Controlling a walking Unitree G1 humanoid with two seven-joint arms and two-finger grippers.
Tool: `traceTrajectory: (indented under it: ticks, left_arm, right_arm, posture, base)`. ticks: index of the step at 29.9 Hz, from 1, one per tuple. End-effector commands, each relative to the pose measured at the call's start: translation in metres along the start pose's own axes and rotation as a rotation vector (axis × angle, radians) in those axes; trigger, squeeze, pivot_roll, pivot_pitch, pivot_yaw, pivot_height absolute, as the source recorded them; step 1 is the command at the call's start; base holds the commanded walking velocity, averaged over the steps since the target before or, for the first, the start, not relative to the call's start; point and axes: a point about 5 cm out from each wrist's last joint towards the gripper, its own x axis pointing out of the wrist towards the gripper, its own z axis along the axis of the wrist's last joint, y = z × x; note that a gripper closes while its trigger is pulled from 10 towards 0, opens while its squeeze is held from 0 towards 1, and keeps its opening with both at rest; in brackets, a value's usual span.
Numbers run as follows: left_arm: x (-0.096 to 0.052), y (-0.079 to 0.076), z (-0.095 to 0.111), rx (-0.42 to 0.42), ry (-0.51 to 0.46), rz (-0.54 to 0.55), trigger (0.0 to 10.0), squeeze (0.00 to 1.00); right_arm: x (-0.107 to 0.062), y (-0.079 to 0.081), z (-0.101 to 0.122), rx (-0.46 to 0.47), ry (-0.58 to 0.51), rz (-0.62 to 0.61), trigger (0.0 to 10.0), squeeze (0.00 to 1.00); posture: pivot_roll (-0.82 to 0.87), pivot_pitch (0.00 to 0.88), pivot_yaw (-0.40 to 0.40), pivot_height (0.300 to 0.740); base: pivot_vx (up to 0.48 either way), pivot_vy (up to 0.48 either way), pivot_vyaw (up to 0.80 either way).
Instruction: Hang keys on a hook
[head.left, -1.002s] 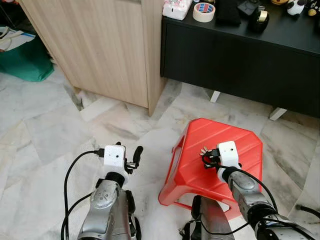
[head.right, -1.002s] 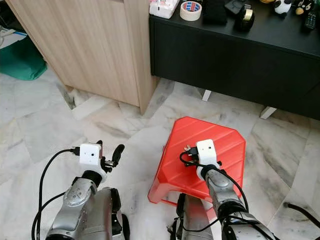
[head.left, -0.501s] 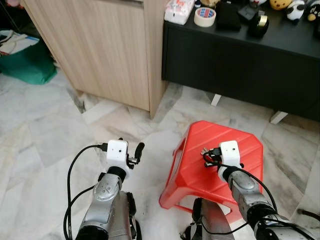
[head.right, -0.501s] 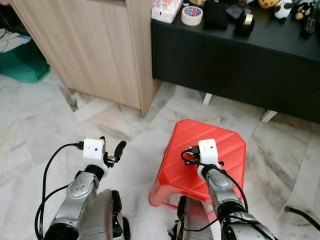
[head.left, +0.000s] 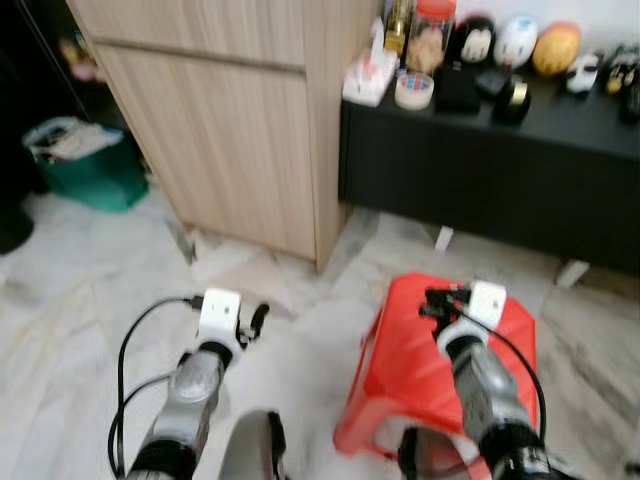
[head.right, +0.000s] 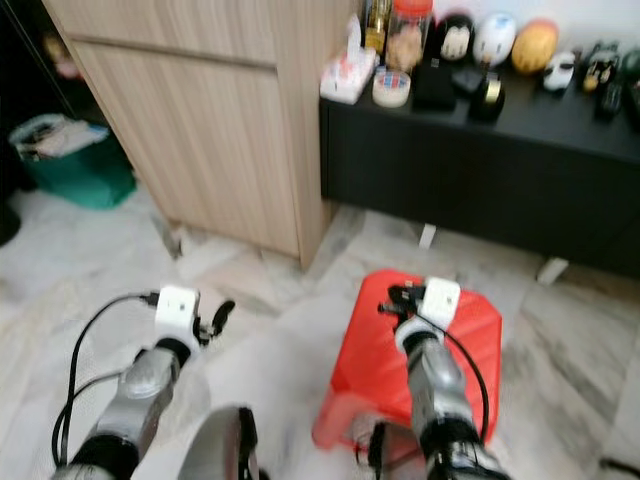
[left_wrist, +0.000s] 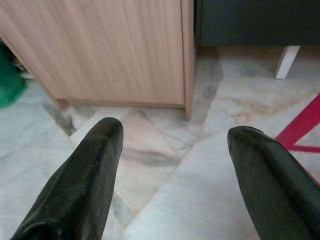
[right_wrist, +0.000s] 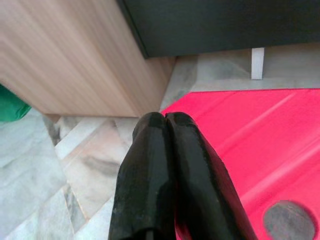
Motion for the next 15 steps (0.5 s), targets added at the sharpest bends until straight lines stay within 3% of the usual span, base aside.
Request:
traceTrajectory:
  ticks: [1, 8, 15]
  left_arm:
    - [-0.002, 0.008, -0.01, 0.011, 0.044, 0.016, 10.0, 0.0]
    - [-0.008, 0.019, -0.029, 0.013, 0.142, 0.066, 10.0, 0.0]
    - [-0.006, 0.012, -0.026, 0.009, 0.108, 0.044, 10.0, 0.0]
  right_arm:
    - [-0.003, -0.001, -0.005, -0.058, 0.014, -0.008, 10.0, 0.0]
    - [-0.008, -0.012, -0.014, -0.083, 0.066, -0.103, 10.0, 0.0]
    - [-0.006, -0.014, -0.01, -0.096, 0.072, -0.121, 10.0, 0.0]
  posture:
    - [-0.02, 0.006, 0.045, 0.601]
    - [-0.01, 0.0, 0.052, 0.601]
    - [0.0, 0.0, 0.048, 0.634]
  base:
    - [0.0, 0.0, 0.0]
    - [0.0, 0.0, 0.0]
    - [0.0, 0.0, 0.0]
